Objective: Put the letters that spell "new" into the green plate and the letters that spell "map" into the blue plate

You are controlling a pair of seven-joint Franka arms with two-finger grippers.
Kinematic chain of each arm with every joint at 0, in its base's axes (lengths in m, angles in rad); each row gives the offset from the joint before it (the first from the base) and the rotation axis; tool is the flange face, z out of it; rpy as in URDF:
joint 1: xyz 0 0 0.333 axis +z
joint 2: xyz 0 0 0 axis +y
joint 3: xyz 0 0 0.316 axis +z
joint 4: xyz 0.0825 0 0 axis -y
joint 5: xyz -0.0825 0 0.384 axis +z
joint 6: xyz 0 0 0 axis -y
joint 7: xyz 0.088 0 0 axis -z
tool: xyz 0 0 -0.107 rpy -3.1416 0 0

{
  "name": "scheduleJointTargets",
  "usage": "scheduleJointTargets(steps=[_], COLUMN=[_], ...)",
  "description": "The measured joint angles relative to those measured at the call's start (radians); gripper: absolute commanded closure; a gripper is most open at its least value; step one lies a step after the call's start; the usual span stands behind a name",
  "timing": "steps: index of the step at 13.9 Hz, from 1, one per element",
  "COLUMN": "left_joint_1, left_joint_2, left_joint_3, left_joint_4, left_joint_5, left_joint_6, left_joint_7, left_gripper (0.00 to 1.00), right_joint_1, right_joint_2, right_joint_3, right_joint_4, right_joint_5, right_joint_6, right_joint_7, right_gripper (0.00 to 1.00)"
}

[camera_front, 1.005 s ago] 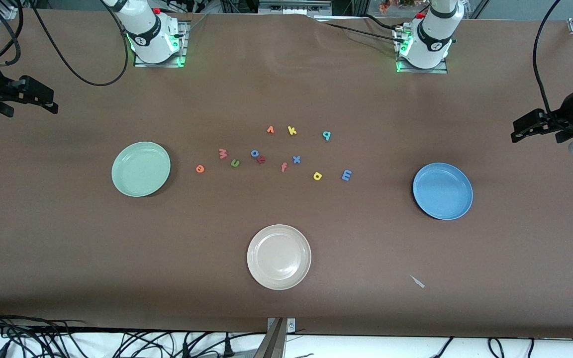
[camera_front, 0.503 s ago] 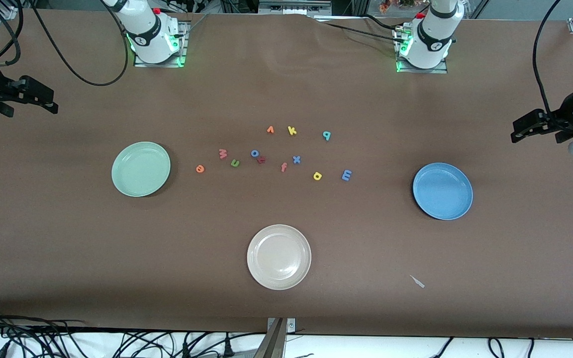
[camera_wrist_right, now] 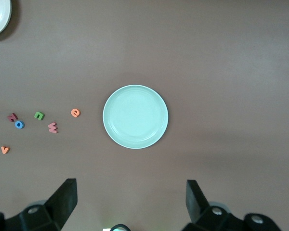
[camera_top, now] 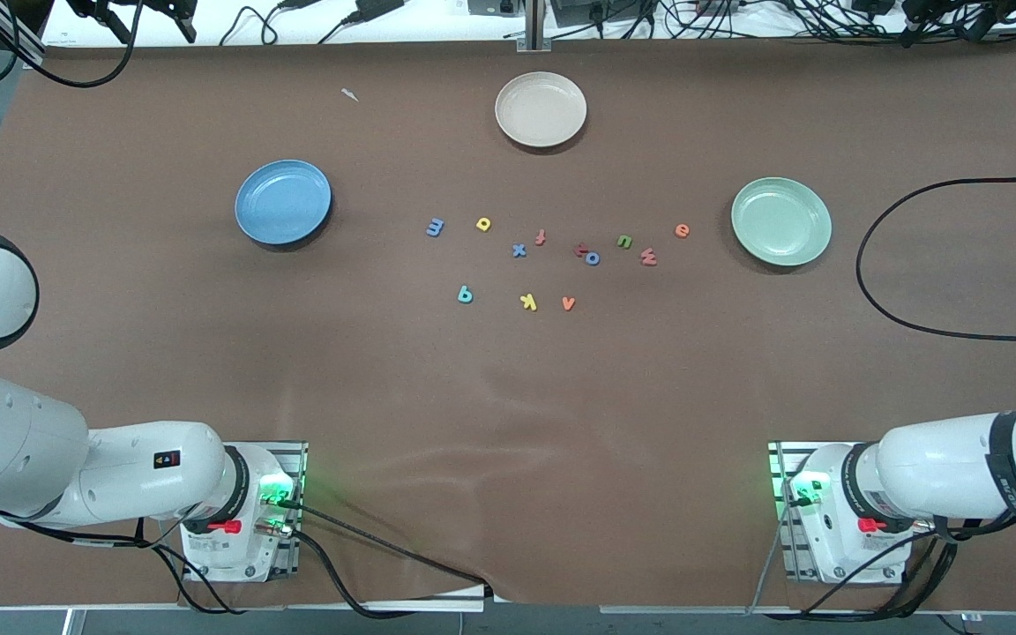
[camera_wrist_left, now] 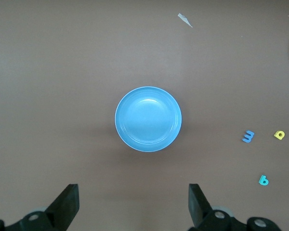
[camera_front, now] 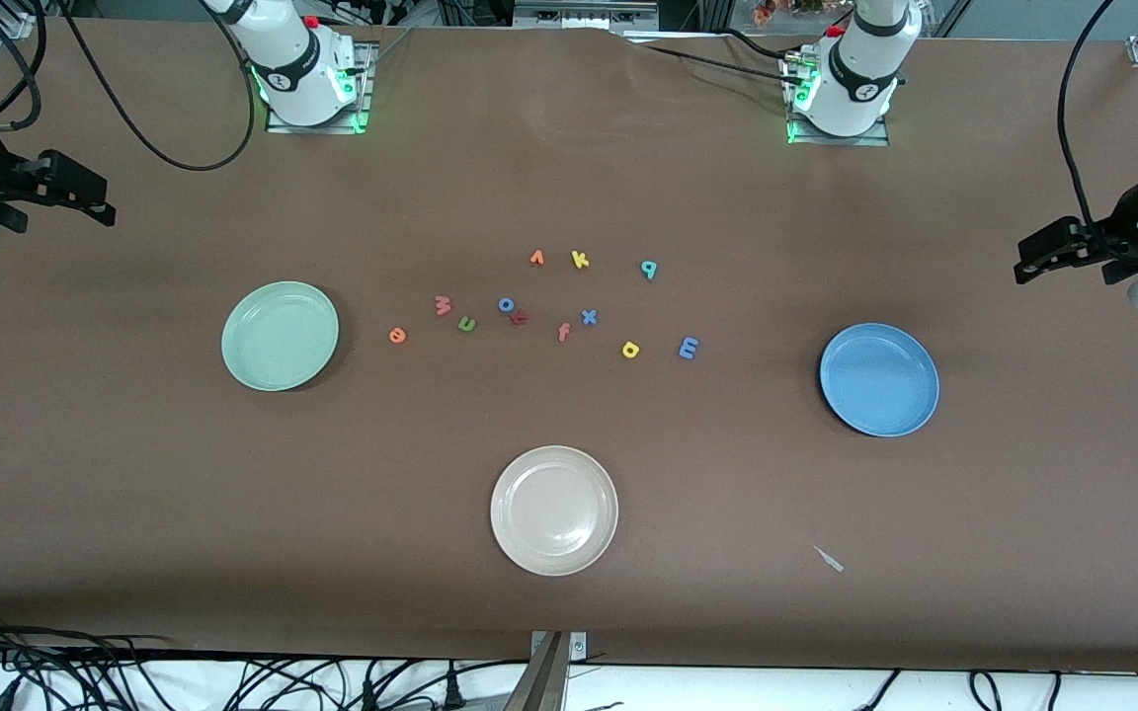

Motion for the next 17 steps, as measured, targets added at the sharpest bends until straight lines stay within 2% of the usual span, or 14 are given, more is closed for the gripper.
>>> scheduleJointTargets(steps=[11,14,17], left_joint_1=[-0.008,-0.018,-0.077], left_joint_2=[0.008,0.042,0.104], left_joint_3=[-0.003,-0.022,-0.041], left_joint_4=[-0.003,-0.005,-0.007], left_joint_5=[0.000,0.000,0.000], left_joint_6=[0.000,0.026,0.042], left_joint_7=[0.000,0.000,-0.001], left_gripper=[0.00,0.00,0.00], right_joint_1=[0.000,0.000,0.000], right_joint_2=[0.000,0.001,0.002], right_joint_3=[0.000,0.000,-0.001], right_joint_4=[0.000,0.000,0.000], right_joint_5=[0.000,0.000,0.000], right_joint_6=[0.000,-0.001,-0.002], right_joint_7=[0.000,0.000,0.000], right_gripper=[0.00,0.00,0.00])
